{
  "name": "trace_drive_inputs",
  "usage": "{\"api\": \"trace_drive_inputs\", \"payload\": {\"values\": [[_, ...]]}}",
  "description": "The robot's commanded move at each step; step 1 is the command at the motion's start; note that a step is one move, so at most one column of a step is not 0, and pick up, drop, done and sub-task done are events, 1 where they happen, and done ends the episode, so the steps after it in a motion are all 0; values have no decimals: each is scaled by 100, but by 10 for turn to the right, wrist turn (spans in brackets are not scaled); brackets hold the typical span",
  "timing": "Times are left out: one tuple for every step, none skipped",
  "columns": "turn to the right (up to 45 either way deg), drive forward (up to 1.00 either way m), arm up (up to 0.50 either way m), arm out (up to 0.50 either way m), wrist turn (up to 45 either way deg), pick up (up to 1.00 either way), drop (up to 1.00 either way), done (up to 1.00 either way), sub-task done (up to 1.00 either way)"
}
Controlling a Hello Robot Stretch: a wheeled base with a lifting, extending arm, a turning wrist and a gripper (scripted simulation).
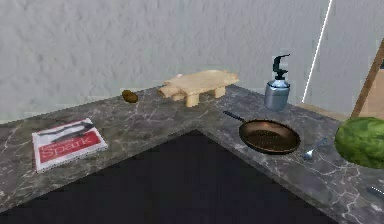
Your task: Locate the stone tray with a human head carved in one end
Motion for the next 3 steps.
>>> {"api": "trace_drive_inputs", "payload": {"values": [[-90, 0, 0, 0, 0, 0, 0, 0, 0], [0, 5, 0, 0, 0, 0, 0, 0, 0], [120, 0, 0, 0, 0, 0, 0, 0, 0]]}}
